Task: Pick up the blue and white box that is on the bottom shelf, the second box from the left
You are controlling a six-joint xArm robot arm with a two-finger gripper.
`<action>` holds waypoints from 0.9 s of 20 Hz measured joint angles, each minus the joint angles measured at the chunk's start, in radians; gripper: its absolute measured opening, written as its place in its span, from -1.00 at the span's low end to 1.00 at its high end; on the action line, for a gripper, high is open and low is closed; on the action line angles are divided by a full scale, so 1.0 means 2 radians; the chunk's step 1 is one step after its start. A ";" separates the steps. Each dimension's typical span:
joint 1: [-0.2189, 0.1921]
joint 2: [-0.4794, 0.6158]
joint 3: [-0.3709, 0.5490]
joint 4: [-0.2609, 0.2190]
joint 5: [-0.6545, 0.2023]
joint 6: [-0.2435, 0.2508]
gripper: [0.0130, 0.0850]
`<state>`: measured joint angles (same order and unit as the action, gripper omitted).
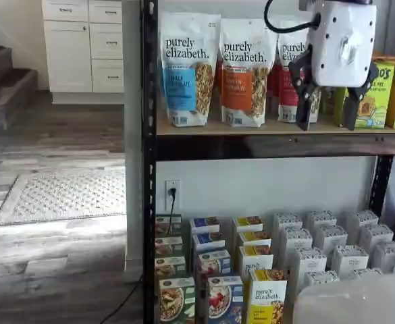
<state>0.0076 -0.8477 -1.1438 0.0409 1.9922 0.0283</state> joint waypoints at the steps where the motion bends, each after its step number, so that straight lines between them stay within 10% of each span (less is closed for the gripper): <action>1: 0.010 0.000 0.000 -0.011 0.000 0.005 1.00; 18: 0.021 -0.014 0.055 -0.020 -0.057 0.014 1.00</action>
<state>0.0488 -0.8761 -1.0336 0.0018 1.8788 0.0556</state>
